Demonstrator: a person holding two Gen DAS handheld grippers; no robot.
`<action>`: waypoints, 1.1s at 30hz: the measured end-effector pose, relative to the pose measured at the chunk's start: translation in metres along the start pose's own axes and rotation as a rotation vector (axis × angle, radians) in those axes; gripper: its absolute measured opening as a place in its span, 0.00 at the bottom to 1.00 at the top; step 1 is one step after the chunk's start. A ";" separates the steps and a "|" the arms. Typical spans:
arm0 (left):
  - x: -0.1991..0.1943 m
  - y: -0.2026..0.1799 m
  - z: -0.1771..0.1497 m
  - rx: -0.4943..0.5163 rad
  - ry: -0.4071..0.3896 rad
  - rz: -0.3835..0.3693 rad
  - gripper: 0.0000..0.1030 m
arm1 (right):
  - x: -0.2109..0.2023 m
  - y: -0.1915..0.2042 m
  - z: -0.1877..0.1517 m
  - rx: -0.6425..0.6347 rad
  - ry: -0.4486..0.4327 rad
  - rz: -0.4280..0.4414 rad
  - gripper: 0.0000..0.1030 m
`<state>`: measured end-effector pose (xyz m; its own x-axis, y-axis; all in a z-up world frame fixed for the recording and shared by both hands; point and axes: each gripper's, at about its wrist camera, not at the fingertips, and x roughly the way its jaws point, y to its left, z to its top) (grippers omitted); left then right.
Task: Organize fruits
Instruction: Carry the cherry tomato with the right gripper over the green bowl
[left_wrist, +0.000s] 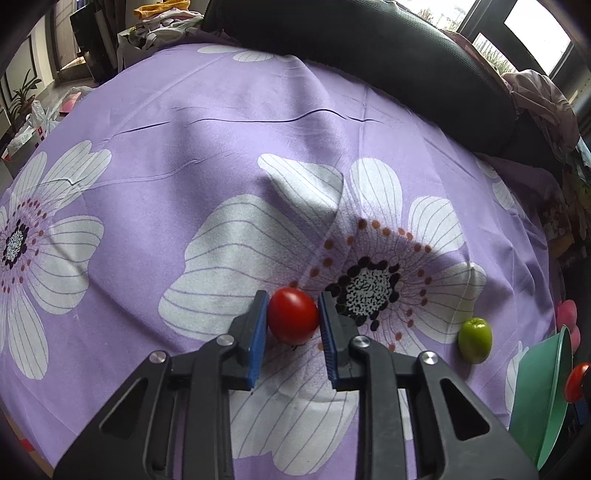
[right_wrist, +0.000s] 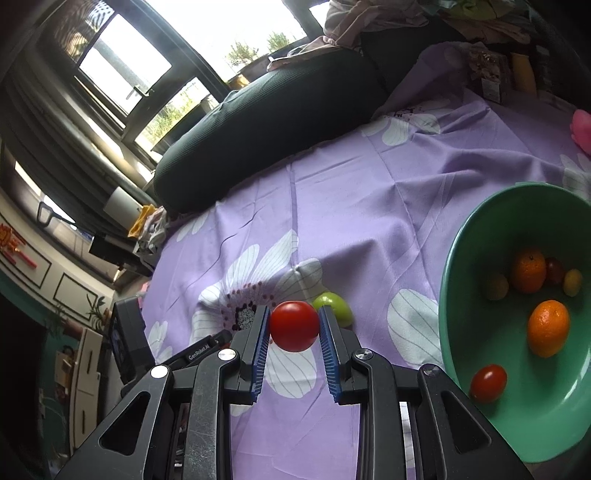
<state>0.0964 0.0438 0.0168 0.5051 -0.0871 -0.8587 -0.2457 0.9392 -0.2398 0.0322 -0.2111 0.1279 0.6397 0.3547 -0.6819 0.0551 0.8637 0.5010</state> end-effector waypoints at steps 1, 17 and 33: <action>-0.005 -0.001 -0.001 0.001 -0.010 -0.010 0.25 | -0.003 -0.002 0.001 0.002 -0.005 -0.001 0.28; -0.115 -0.129 -0.062 0.364 -0.210 -0.369 0.26 | -0.069 -0.056 0.015 0.056 -0.184 -0.151 0.28; -0.089 -0.234 -0.120 0.621 -0.060 -0.504 0.26 | -0.080 -0.128 0.019 0.188 -0.153 -0.367 0.28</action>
<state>0.0093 -0.2082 0.0949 0.4804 -0.5488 -0.6841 0.5204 0.8062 -0.2813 -0.0113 -0.3572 0.1290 0.6572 -0.0333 -0.7530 0.4297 0.8374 0.3380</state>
